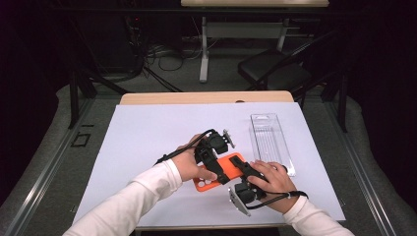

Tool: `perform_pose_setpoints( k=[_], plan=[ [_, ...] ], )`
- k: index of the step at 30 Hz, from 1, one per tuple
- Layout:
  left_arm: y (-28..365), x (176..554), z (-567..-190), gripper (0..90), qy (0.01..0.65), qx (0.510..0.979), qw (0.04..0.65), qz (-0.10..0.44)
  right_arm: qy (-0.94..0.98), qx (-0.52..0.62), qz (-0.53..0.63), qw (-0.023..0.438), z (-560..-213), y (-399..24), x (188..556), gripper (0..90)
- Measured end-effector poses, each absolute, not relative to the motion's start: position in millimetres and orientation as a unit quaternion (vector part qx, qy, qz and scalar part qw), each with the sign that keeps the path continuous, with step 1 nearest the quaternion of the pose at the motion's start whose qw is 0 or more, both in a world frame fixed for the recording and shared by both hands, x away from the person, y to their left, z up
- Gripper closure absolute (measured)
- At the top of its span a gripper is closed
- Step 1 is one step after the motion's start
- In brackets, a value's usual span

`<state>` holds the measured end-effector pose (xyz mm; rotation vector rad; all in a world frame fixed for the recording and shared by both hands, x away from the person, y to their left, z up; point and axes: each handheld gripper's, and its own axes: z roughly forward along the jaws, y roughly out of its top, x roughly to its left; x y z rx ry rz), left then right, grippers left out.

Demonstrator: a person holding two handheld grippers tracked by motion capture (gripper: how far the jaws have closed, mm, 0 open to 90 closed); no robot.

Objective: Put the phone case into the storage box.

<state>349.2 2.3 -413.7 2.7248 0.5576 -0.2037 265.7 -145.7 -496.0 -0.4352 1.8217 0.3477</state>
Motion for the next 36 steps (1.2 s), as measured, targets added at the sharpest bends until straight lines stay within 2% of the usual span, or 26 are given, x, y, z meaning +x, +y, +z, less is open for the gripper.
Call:
perform_pose_setpoints(
  k=[36],
  plan=[
    [6.9, 354.0, -416.9, 15.9, 0.21, 0.953, 0.193, -0.104, 0.747, -0.197, 0.147, 0.618, -501.4, -147.9, 263.7, 86.9]
  ],
)
